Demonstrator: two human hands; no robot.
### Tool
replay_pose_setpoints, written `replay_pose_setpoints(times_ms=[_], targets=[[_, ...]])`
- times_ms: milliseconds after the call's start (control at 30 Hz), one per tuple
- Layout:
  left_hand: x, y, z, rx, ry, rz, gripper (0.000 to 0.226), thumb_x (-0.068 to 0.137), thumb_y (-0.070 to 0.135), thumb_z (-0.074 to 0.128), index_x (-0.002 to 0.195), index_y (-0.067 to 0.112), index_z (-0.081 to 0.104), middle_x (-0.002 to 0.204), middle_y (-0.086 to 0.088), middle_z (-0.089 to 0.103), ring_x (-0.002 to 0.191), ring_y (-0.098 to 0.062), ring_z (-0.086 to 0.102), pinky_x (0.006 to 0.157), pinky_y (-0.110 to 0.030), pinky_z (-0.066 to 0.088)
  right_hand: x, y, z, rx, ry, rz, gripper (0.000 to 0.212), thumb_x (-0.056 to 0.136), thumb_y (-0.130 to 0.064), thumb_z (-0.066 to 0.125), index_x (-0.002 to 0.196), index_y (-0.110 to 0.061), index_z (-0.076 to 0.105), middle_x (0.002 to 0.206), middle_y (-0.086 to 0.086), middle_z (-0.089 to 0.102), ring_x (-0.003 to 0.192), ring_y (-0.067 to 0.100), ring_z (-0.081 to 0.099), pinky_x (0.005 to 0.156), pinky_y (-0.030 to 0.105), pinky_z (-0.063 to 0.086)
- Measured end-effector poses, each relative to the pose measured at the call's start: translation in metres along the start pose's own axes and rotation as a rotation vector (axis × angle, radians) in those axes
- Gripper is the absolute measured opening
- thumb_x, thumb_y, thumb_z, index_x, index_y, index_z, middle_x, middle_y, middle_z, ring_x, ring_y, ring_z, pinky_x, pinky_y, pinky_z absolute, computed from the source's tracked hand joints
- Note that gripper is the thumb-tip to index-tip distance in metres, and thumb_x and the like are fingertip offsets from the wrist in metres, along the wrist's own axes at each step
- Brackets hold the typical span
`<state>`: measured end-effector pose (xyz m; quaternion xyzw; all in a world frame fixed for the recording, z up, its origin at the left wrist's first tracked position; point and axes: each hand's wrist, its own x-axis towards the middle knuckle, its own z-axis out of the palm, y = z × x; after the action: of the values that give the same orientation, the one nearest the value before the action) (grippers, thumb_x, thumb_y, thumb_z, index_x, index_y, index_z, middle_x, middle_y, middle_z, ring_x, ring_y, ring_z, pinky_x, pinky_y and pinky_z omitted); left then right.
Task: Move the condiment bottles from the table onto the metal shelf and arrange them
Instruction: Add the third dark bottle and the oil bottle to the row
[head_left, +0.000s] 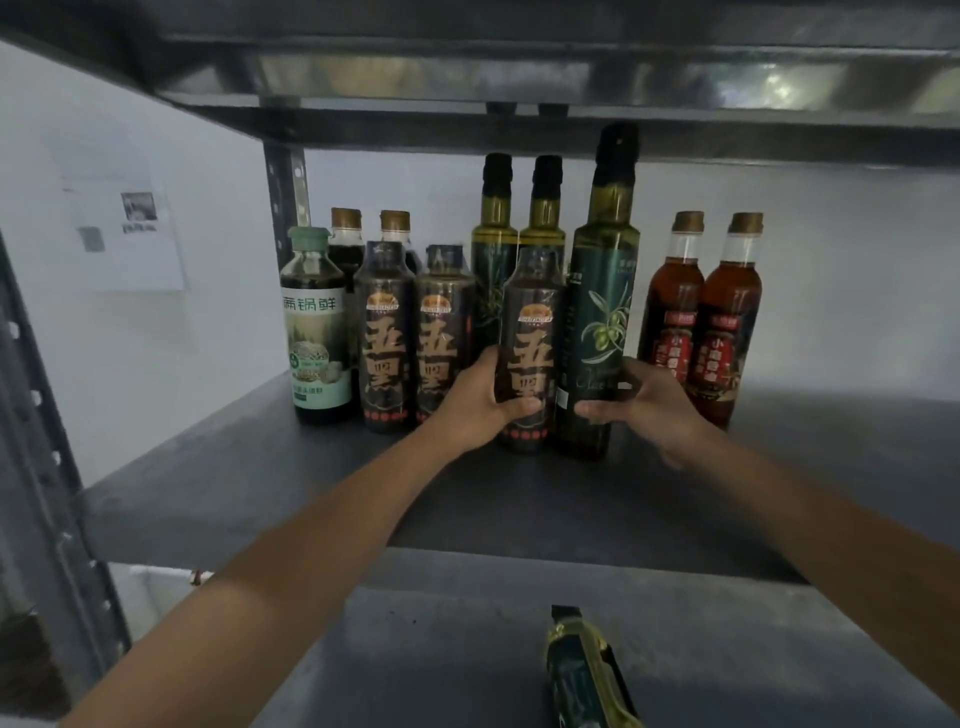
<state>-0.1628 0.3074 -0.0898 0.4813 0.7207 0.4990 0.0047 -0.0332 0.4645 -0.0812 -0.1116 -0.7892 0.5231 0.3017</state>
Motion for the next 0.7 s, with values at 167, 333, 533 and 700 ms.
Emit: replay_pose_setpoints(times_ms=[167,333,533,700], targets=[[-0.001,-0.001,-0.003,0.011,0.029,-0.017,0.059,0.085,0.010,0.068,0.135,0.008,0.037,0.128,-0.005,0.055,0.122,-0.017,0.051,0.103,-0.028,0.039,0.011,0.008,0.002,-0.023,-0.006,-0.008,0.061,0.068,-0.007,0.081,0.124,-0.013,0.057,0.110,-0.006,0.064,0.108,0.014,0.059,0.093,0.030,0.048],[-0.010,0.003,-0.002,0.185,0.072,-0.012,0.063,0.089,0.021,0.064,0.140,0.011,0.029,0.129,-0.006,0.057,0.119,-0.020,0.054,0.101,-0.033,0.043,0.011,0.013,0.000,-0.059,-0.008,-0.026,0.063,0.069,-0.017,0.082,0.127,-0.017,0.056,0.121,-0.003,0.063,0.112,0.011,0.057,0.095,0.027,0.046],[-0.022,0.006,0.004,0.678,0.082,-0.201,0.081,0.075,0.053,0.071,0.130,0.011,0.030,0.120,-0.011,0.060,0.106,-0.031,0.060,0.081,-0.042,0.052,0.007,0.018,0.000,-0.088,-0.114,0.035,0.061,0.071,-0.015,0.080,0.126,-0.014,0.055,0.116,-0.004,0.062,0.102,0.006,0.057,0.080,0.013,0.044],[-0.022,0.019,0.007,0.689,0.136,-0.274,0.072,0.075,0.048,0.074,0.124,0.010,0.036,0.117,-0.010,0.060,0.106,-0.030,0.060,0.077,-0.037,0.048,0.009,0.021,0.000,-0.110,-0.118,0.045,0.058,0.072,-0.013,0.079,0.125,-0.013,0.056,0.111,-0.005,0.062,0.092,0.000,0.056,0.071,0.008,0.040]])
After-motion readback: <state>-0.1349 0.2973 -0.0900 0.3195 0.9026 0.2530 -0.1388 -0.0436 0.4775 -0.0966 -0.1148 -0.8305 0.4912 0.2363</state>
